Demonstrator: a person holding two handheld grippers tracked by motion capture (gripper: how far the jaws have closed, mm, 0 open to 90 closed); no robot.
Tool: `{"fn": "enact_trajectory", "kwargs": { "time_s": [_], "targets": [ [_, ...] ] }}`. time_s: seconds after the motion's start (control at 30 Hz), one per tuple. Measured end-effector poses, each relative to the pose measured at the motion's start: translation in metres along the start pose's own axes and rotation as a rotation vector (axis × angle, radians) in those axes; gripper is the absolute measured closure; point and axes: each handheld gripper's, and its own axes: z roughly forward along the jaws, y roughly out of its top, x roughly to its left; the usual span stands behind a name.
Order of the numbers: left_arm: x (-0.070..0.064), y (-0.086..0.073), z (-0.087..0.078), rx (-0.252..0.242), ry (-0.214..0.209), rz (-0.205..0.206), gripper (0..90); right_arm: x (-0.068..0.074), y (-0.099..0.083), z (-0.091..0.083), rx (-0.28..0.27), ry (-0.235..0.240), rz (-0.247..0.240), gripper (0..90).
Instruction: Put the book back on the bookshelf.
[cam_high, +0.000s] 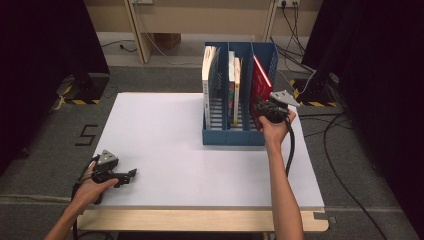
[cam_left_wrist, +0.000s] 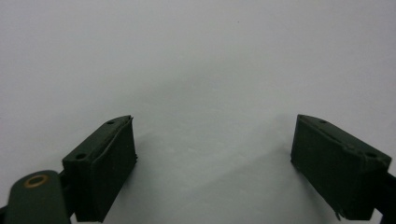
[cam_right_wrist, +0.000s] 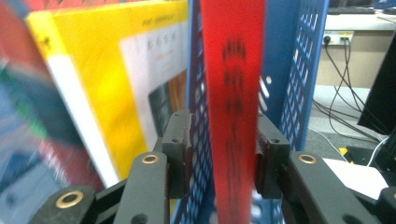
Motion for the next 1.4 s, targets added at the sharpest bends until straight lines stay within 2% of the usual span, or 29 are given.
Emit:
{"fn": "enact_trajectory", "kwargs": {
  "time_s": [0.17, 0.23, 0.27, 0.3, 0.43, 0.57, 0.63, 0.8, 1.0, 1.13, 1.17, 1.23, 1.4],
  "targets": [
    [0.0, 0.0, 0.0, 0.0, 0.0, 0.0, 12.8, -0.004, -0.009, -0.02, 0.023, 0.037, -0.023, 63.2],
    [0.0, 0.0, 0.0, 0.0, 0.001, 0.0, 12.8, -0.004, -0.011, -0.026, 0.028, 0.035, -0.063, 67.6],
    [0.0, 0.0, 0.0, 0.0, 0.0, 0.0, 12.8, -0.005, -0.011, -0.029, 0.041, 0.037, -0.101, 72.2],
    [0.0, 0.0, 0.0, 0.0, 0.0, 0.0, 12.8, -0.005, -0.011, -0.031, 0.042, 0.032, -0.113, 73.6],
    [0.0, 0.0, 0.0, 0.0, 0.0, 0.0, 12.8, -0.009, -0.014, -0.032, 0.059, 0.028, -0.106, 77.8],
    [0.0, 0.0, 0.0, 0.0, 0.0, 0.0, 12.8, -0.007, -0.021, -0.023, 0.07, 0.027, -0.09, 78.2],
    [0.0, 0.0, 0.0, 0.0, 0.0, 0.0, 12.8, -0.006, -0.02, -0.019, 0.069, 0.033, -0.076, 78.1],
    [0.0, 0.0, 0.0, 0.0, 0.0, 0.0, 12.8, 0.002, -0.019, -0.006, 0.06, 0.009, -0.088, 77.7],
    [0.0, 0.0, 0.0, 0.001, 0.0, 0.0, 12.8, 0.01, -0.016, 0.009, 0.05, 0.018, -0.054, 75.6],
    [0.0, 0.0, 0.0, 0.0, -0.001, -0.001, 12.8, 0.013, -0.016, 0.01, 0.052, 0.004, -0.093, 75.4],
    [0.0, 0.0, 0.0, 0.0, -0.001, -0.001, 12.8, 0.012, -0.016, 0.01, 0.05, 0.007, -0.082, 75.1],
    [0.0, 0.0, 0.0, 0.0, -0.001, 0.0, 12.8, 0.011, -0.017, 0.01, 0.049, 0.017, -0.061, 73.3],
    [0.0, 0.0, 0.0, 0.0, -0.003, -0.001, 12.7, 0.013, -0.022, 0.011, 0.082, 0.041, -0.032, 58.7]
  ]
}}
